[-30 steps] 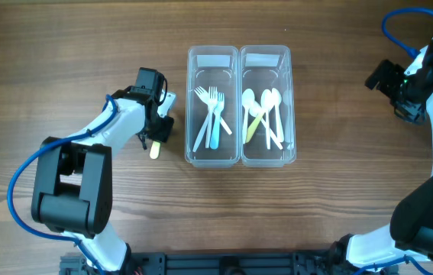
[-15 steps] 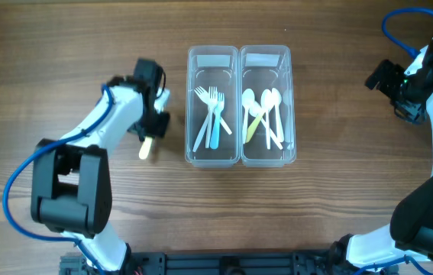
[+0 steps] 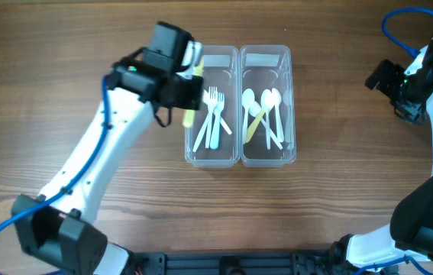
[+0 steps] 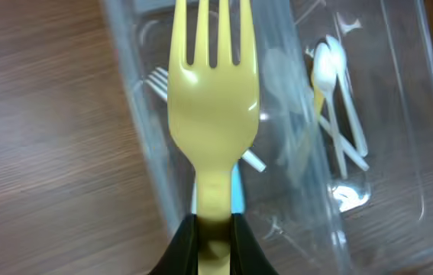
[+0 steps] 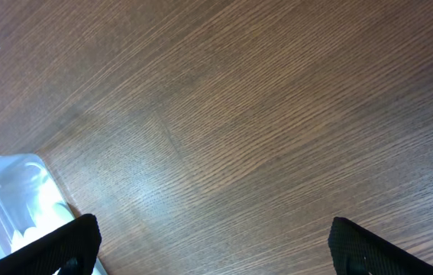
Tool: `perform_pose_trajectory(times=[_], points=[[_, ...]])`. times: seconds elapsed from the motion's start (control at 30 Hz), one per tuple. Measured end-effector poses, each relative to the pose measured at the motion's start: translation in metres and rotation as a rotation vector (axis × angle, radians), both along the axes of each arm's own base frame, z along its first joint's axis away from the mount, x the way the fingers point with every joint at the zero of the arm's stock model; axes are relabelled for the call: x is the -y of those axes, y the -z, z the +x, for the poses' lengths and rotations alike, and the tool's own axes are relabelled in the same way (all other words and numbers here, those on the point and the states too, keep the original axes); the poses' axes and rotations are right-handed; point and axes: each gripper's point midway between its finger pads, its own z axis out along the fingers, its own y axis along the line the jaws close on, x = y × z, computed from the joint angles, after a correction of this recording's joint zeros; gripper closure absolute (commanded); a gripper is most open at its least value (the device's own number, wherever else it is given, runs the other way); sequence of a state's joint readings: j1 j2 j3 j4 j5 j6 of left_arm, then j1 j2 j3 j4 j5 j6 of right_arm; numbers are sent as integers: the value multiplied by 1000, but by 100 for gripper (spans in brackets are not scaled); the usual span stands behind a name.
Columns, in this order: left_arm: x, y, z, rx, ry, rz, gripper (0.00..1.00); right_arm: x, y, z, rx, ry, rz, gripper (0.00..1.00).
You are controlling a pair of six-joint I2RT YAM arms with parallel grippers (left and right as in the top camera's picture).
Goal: Pack container
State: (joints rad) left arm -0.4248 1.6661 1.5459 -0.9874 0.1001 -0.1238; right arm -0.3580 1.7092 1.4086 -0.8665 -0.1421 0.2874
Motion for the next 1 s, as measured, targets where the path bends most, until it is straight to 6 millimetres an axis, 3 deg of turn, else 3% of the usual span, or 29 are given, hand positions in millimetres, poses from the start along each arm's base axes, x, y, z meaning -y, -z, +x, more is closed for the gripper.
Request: perform_pose_trajectory(times=[0.17,0.23,0.3,0.33,0.37,0.4,0.47,0.6,0.7,0.77,0.8,0.83,0.9,0.97,1.0], points=[[27,39,10,-50,-27,19,86,0,0,0,0,0,0,4],[29,70,14,-105,-46,49,68,0,0,0,0,0,0,4],[28,93,13,-155,-53,80,59,0,0,0,-1,0,0,4],[26,105,12,-179,-56,97,44,0,0,0,-1,0,0,4],[25,113,10,-200,-67,104,9,0,0,0,-1,0,0,5],[25,114,10,-201,-67,106,1,0,0,0,-1,0,0,4],[26,107,12,-192,-71,98,0,0,0,0,-1,0,1,4],[33,53,32,-70,-80,26,0,0,0,-1,-2,0,0,6],[29,-34,42,129,-101,-68,0,-4,0,0,0,-40,5,11],[12,-78,38,233,-139,-82,0,-9,0,0,6,-91,15,12],[0,-90,37,271,-170,-64,0,-16,-3,1,18,-119,44,12],[-24,-123,29,346,-218,-71,0,-20,-8,3,32,-148,57,12],[-60,-147,21,413,-302,-31,0,-23,-30,14,99,-203,51,12],[-96,-165,13,464,-389,12,0,-25,-74,25,211,-263,6,11],[-118,-176,8,494,-444,32,0,-26,-121,28,321,-305,-56,8]])
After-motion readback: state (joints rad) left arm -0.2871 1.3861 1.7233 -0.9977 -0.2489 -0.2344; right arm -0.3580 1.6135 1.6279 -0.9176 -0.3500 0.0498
